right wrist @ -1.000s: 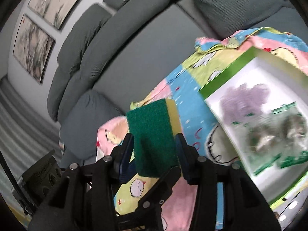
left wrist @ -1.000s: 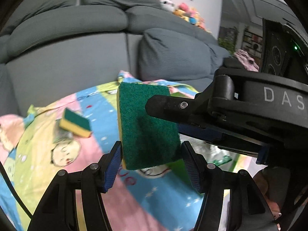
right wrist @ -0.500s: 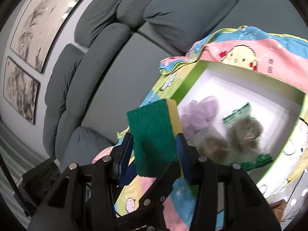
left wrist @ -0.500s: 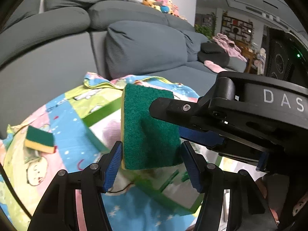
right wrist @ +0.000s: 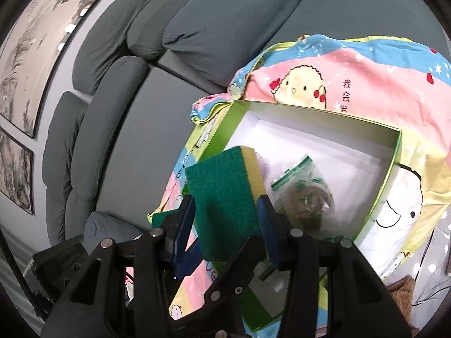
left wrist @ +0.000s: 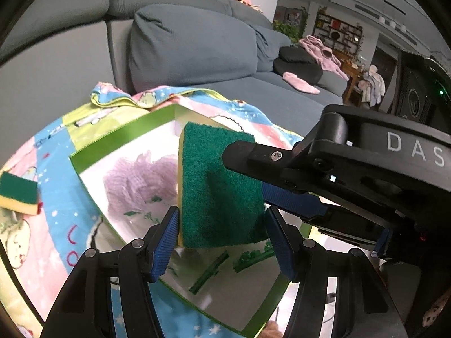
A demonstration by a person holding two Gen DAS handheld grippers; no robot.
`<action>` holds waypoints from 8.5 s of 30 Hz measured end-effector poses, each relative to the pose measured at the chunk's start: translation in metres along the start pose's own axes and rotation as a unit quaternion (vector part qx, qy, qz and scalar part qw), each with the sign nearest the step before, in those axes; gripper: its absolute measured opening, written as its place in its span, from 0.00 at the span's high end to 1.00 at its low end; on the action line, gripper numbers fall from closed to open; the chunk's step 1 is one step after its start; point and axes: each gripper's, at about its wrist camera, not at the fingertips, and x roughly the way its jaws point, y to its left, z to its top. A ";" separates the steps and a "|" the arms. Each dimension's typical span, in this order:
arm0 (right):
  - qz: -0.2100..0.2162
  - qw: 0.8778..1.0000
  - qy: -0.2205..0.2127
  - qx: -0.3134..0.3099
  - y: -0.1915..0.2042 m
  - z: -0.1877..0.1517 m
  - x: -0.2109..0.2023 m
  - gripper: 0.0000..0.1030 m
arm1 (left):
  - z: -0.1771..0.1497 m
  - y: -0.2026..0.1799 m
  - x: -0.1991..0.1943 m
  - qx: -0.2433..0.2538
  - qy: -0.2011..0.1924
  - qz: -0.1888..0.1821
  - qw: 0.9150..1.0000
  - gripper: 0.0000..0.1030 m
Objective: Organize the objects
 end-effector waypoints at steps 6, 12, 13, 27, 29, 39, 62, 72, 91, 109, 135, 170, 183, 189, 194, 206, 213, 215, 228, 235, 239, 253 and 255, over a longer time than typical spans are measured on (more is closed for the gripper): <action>-0.017 1.000 0.000 0.006 -0.007 0.002 0.001 0.55 | -0.003 -0.001 0.007 -0.011 0.014 -0.015 1.000 0.39; -0.030 0.999 0.002 0.013 -0.011 0.002 0.002 0.55 | -0.005 0.001 0.009 -0.022 0.025 -0.023 0.999 0.39; -0.034 0.999 0.002 0.014 -0.011 0.002 0.001 0.55 | -0.006 0.002 0.007 -0.023 0.021 -0.019 0.999 0.39; -0.029 0.998 -0.055 0.007 0.004 0.000 -0.026 0.39 | -0.015 0.035 -0.049 -0.045 -0.020 0.029 0.998 0.39; -0.022 0.998 -0.056 0.001 0.012 -0.004 -0.026 0.38 | -0.021 0.045 -0.065 -0.050 -0.028 0.048 0.997 0.36; 0.015 0.996 -0.031 -0.079 0.066 -0.027 -0.013 0.27 | -0.055 0.116 -0.135 -0.152 -0.075 0.141 0.976 0.31; -0.061 0.945 0.093 -0.308 0.235 -0.109 0.140 0.09 | -0.155 0.260 -0.182 -0.333 -0.037 0.295 0.895 0.18; -0.131 0.920 0.096 -0.357 0.267 -0.125 0.254 0.21 | -0.168 0.283 -0.190 -0.372 -0.032 0.280 0.884 0.18; -0.140 0.911 0.125 -0.366 0.246 -0.141 0.276 0.66 | -0.171 0.288 -0.183 -0.380 -0.022 0.265 0.886 0.18; -0.024 0.926 0.312 -0.209 0.184 -0.206 0.207 0.65 | -0.186 0.296 -0.190 -0.428 -0.033 0.202 0.881 0.18; -0.166 0.908 0.134 -0.360 0.136 -0.161 0.235 0.01 | -0.173 0.261 -0.097 -0.315 -0.044 0.262 0.911 0.00; -0.175 0.898 0.095 -0.392 0.133 -0.166 0.238 0.01 | -0.181 0.260 -0.102 -0.324 -0.082 0.245 0.910 0.00; -0.172 0.899 0.091 -0.392 0.133 -0.167 0.239 0.00 | -0.181 0.260 -0.102 -0.323 -0.082 0.244 0.911 0.00; -0.171 0.899 0.091 -0.392 0.133 -0.166 0.240 0.01 | -0.181 0.261 -0.102 -0.323 -0.082 0.244 0.911 0.00; -0.171 0.899 0.091 -0.392 0.133 -0.166 0.240 0.00 | -0.181 0.260 -0.102 -0.323 -0.082 0.244 0.911 0.00; -0.172 0.899 0.091 -0.392 0.133 -0.166 0.240 0.01 | -0.182 0.260 -0.103 -0.323 -0.082 0.244 0.911 0.00; -0.172 0.899 0.091 -0.392 0.134 -0.167 0.240 0.01 | -0.182 0.260 -0.103 -0.324 -0.083 0.244 0.911 0.00; -0.172 0.899 0.091 -0.392 0.134 -0.167 0.240 0.01 | -0.182 0.260 -0.103 -0.324 -0.083 0.244 0.911 0.00; -0.171 0.899 0.091 -0.393 0.134 -0.167 0.240 0.01 | -0.182 0.260 -0.103 -0.324 -0.083 0.244 0.911 0.00; -0.171 0.899 0.091 -0.393 0.134 -0.167 0.240 0.01 | -0.182 0.260 -0.103 -0.324 -0.083 0.244 0.911 0.00; -0.171 0.899 0.091 -0.393 0.134 -0.167 0.240 0.01 | -0.181 0.260 -0.103 -0.324 -0.083 0.244 0.911 0.00; -0.171 0.899 0.091 -0.393 0.133 -0.167 0.240 0.01 | -0.182 0.261 -0.103 -0.324 -0.083 0.243 0.910 0.00; -0.171 0.899 0.091 -0.393 0.133 -0.167 0.240 0.01 | -0.182 0.261 -0.103 -0.324 -0.083 0.243 0.910 0.00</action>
